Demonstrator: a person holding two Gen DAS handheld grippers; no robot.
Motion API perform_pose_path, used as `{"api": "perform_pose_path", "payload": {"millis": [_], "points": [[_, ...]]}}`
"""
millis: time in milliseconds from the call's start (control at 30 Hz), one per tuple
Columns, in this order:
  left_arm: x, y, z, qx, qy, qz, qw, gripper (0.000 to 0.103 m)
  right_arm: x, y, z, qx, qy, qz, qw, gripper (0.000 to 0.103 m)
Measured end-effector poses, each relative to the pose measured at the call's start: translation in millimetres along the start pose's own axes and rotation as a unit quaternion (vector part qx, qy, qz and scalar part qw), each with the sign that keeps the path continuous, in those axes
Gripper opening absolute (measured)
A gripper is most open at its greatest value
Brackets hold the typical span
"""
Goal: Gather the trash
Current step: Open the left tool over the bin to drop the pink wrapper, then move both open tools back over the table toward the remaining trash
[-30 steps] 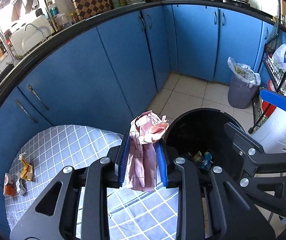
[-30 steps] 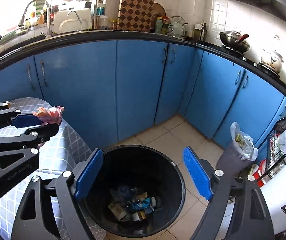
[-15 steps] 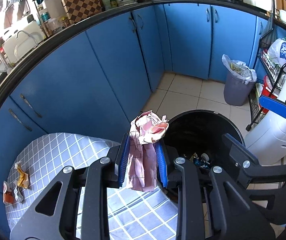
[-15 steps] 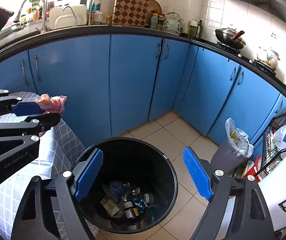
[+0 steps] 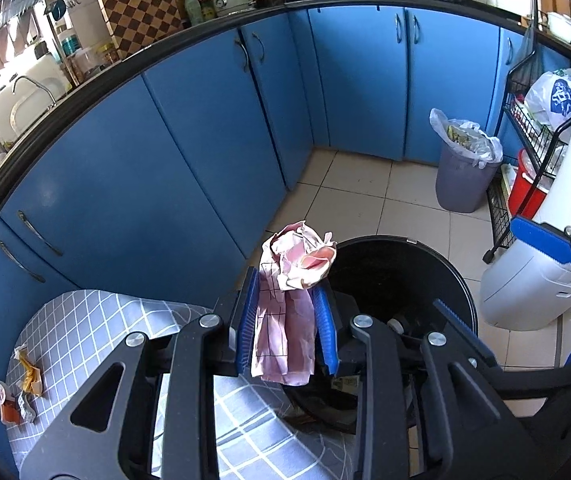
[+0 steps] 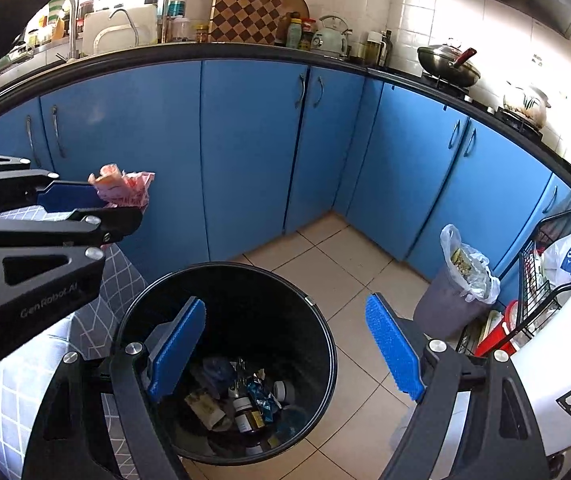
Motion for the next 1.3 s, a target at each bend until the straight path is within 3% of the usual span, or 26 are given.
{"api": "perform_pose_path", "payload": {"millis": [67, 100, 133, 200, 267, 500, 600, 967, 1300], "points": [[-1, -3, 1, 0.006, 0.004, -0.007, 0.9999, 0.030, 0, -2, -1, 0.002, -0.001, 0.000, 1.000, 0.080], [1, -5, 0, 0.010, 0.008, -0.012, 0.9999, 0.036, 1, -3, -2, 0.003, -0.001, 0.000, 1.000, 0.080], [4, -7, -1, 0.016, 0.012, -0.013, 0.9997, 0.060, 2, -4, -2, 0.004, -0.001, 0.001, 1.000, 0.080], [10, -5, -2, 0.004, 0.022, -0.010, 0.9997, 0.095, 4, -5, -2, 0.005, -0.001, 0.002, 1.000, 0.080], [13, 2, 0, -0.016, 0.018, 0.002, 0.9997, 0.095, 7, -5, -2, 0.006, 0.002, 0.004, 1.000, 0.080], [24, 5, -5, -0.013, 0.021, 0.007, 0.9997, 0.095, 17, -3, 1, 0.005, 0.007, 0.008, 1.000, 0.080], [29, 8, -8, -0.013, 0.020, 0.022, 0.9995, 0.100, 21, 1, 2, 0.003, 0.007, 0.006, 1.000, 0.080], [41, 31, -23, -0.024, 0.020, 0.016, 0.9994, 0.100, 37, 25, 7, 0.003, 0.009, 0.009, 1.000, 0.080], [101, 62, -74, -0.021, 0.060, 0.043, 0.9971, 0.100, 96, 55, 11, -0.009, 0.047, 0.023, 0.999, 0.080]]}}
Point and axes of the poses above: each gripper's, at about its wrist camera, not at the fingertips, and y roughly against the way its jaws point, x to its left, z to its top, the point moved 8 cm from there along -y, roughly the way its jaws point, and after that the axes turned 8 degrees about x, right-handed, at the moved point
